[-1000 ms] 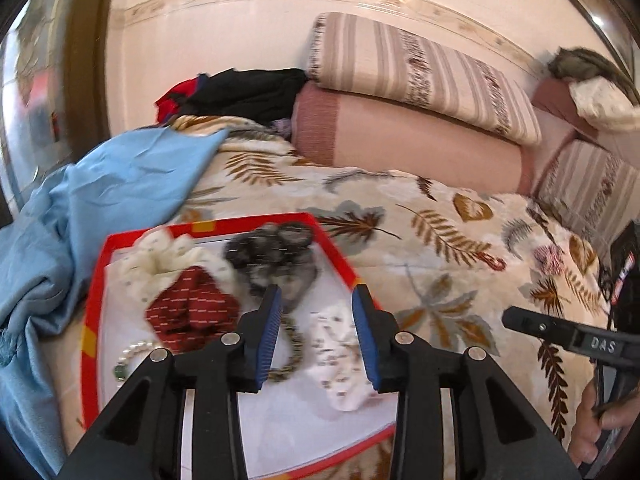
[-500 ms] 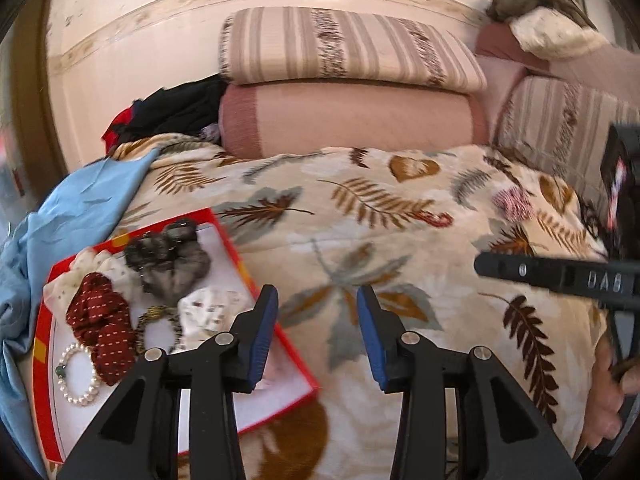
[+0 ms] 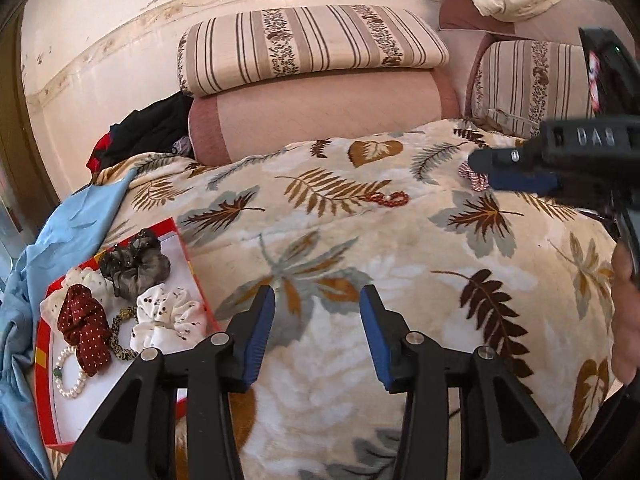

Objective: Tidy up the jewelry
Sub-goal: 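Move the left tool to the red bead bracelet while the right tool approaches the plaid scrunchie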

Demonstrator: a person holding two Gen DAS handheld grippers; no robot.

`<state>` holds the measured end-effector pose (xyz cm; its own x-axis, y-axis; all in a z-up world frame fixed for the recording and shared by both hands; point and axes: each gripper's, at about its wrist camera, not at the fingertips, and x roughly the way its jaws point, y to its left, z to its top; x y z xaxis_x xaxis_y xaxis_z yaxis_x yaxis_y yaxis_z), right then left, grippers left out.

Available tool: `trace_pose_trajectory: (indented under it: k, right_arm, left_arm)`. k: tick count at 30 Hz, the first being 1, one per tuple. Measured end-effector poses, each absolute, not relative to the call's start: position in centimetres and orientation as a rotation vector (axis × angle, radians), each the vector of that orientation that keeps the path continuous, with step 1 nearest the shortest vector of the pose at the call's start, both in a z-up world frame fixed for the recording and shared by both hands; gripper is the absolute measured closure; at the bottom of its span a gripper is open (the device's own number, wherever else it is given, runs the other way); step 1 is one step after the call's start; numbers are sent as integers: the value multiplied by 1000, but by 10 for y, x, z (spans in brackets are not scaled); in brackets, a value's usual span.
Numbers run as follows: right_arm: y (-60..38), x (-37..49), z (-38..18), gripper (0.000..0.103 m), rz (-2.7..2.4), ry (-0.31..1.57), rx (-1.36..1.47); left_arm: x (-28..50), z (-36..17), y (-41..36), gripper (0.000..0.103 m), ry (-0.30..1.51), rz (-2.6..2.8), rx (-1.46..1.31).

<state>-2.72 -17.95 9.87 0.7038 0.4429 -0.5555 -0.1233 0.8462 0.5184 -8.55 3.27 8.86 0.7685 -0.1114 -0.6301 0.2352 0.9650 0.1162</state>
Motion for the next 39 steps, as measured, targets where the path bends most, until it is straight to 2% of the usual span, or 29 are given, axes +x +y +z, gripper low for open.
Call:
trace_pose_trajectory:
  k: [15, 24, 32, 39]
  right_arm:
    - [-262, -43, 124, 62, 260, 646, 608]
    - [-305, -48, 121, 61, 194, 632, 679]
    - [-319, -46, 112, 59, 160, 660, 706]
    - [-345, -21, 112, 59, 66, 687, 723]
  left_arm:
    - [-98, 100, -37, 58, 682, -223, 296]
    - [-109, 93, -76, 56, 713, -287, 335]
    - [-99, 77, -90, 55, 796, -321, 302]
    - [-64, 90, -78, 55, 825, -284, 228]
